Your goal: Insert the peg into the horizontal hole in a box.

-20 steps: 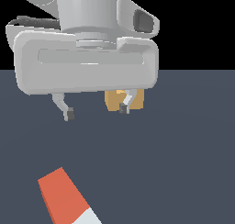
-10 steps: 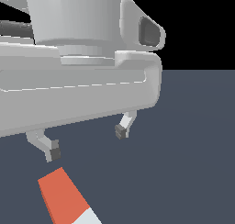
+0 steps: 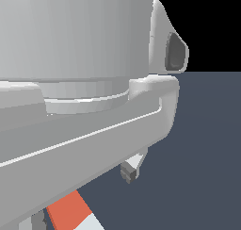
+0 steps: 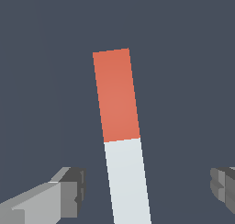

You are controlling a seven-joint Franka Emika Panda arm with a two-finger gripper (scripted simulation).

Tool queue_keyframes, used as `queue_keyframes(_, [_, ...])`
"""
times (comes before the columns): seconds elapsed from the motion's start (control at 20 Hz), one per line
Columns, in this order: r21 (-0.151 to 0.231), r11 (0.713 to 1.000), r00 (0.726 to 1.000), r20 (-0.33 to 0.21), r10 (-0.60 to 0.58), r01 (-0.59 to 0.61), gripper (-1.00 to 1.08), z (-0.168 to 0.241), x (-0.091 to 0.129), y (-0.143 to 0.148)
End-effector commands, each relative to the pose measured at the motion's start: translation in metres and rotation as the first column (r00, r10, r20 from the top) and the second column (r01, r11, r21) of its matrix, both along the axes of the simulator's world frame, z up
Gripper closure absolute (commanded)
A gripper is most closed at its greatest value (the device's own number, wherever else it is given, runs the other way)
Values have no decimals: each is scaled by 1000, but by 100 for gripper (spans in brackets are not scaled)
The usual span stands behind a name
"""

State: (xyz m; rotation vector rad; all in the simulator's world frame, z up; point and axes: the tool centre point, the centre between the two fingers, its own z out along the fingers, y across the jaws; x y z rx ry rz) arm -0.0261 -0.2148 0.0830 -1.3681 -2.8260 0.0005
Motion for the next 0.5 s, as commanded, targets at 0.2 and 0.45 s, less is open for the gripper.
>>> queue_keyframes(0.2, [0, 996, 996, 1, 84, -84, -92, -10, 8, -23])
queue_keyframes(0.45, [0, 993, 993, 2, 118, -118, -92, -14, 13, -32])
